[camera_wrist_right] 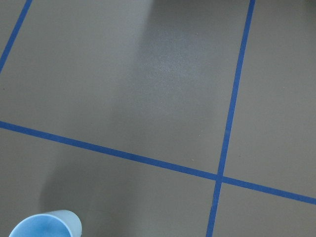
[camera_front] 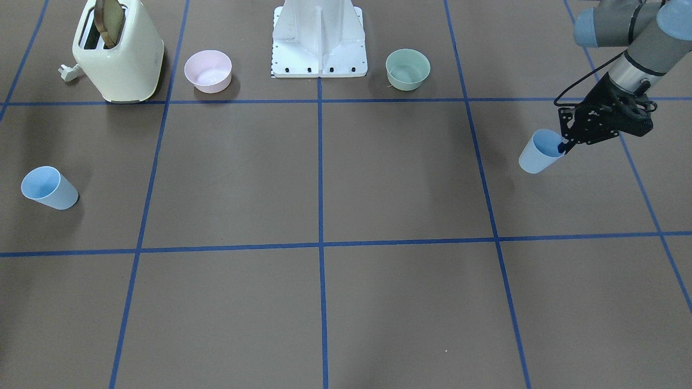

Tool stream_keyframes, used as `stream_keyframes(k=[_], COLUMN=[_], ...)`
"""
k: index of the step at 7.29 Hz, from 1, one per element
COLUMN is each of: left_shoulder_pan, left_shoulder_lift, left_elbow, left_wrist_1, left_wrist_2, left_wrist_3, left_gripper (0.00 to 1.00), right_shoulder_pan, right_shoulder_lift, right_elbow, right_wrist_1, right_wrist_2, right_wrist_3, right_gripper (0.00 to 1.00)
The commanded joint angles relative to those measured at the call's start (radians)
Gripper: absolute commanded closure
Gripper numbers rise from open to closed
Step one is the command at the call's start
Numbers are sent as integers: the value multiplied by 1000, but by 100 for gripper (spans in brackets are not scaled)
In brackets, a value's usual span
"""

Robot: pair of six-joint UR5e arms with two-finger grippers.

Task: Stack blue cups with both arms
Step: 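Reach the left gripper down and grasp the light blue cup, then carry the light blue cup with the left gripper to the table center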

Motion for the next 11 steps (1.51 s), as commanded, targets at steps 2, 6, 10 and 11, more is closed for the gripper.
stream_keyframes(k=[2, 6, 10, 11], left_shoulder_pan=[102, 414, 482, 489], left_shoulder_lift=[-424, -893, -911, -911], left_elbow=[-26, 263, 321, 322], left_wrist_1=[434, 582, 562, 563], left_wrist_2=[54, 310, 358, 359], left_wrist_3=[-198, -518, -518, -518], left_gripper=[100, 100, 100, 100], right_shoulder_pan=[-1, -1, -4, -4], right_shoulder_lift=[0, 3, 6, 6], right_elbow=[-2, -5, -6, -6], right_wrist_1=[-1, -1, -1, -1], right_wrist_2=[1, 1, 2, 2], right_wrist_3=[2, 9, 28, 26], right_gripper=[0, 0, 0, 0])
